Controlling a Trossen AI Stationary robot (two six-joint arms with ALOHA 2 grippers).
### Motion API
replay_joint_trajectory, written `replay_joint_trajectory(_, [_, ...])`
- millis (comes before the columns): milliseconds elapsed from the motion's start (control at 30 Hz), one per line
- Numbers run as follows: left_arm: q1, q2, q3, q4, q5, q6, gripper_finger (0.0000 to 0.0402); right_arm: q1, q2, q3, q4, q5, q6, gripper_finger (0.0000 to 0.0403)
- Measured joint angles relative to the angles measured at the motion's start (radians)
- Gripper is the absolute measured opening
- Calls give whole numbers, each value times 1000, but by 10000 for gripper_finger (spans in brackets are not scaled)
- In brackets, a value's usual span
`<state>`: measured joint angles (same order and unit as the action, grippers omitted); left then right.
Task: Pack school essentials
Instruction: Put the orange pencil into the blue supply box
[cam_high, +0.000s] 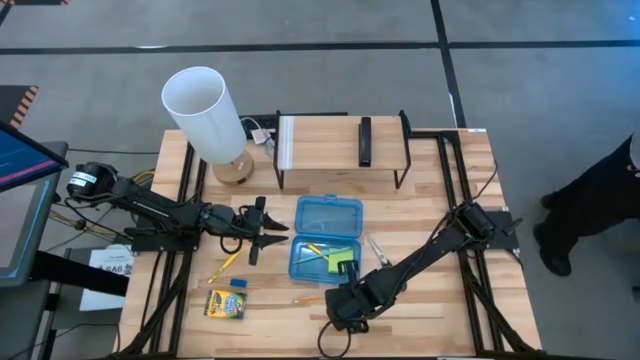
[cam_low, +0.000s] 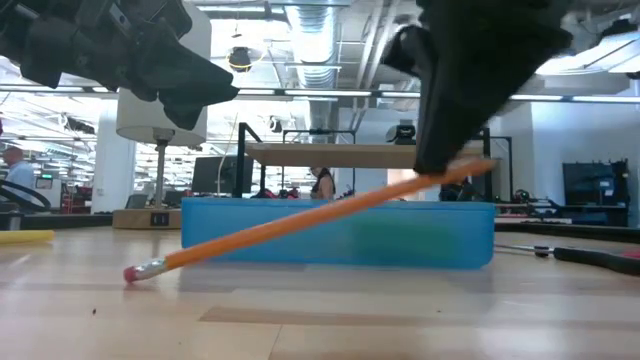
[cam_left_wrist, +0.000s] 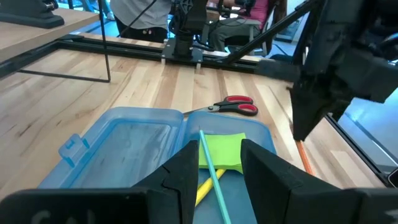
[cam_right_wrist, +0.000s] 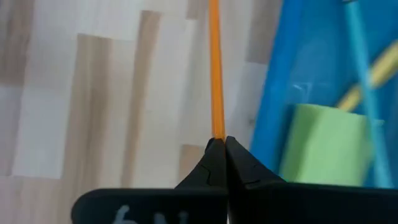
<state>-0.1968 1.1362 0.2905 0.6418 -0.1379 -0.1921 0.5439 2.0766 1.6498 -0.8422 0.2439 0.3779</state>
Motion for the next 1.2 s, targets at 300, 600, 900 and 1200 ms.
replay_joint_trajectory(300, [0, 0, 0, -1, 2, 0, 108, -24, -120, 47, -80, 133, -37, 0])
replay_joint_trajectory(600, [0, 0, 0, -1, 3, -1, 108, -56, -193, 47, -42, 149, -95, 8])
replay_joint_trajectory(900, [0, 0, 0, 0, 10, -2, 108, 0, 6, 47, 124, -104, -127, 107])
replay_joint_trajectory(1200, [0, 0, 0, 3, 11, -5, 108, 21, 120, 47, 192, -241, -117, 195])
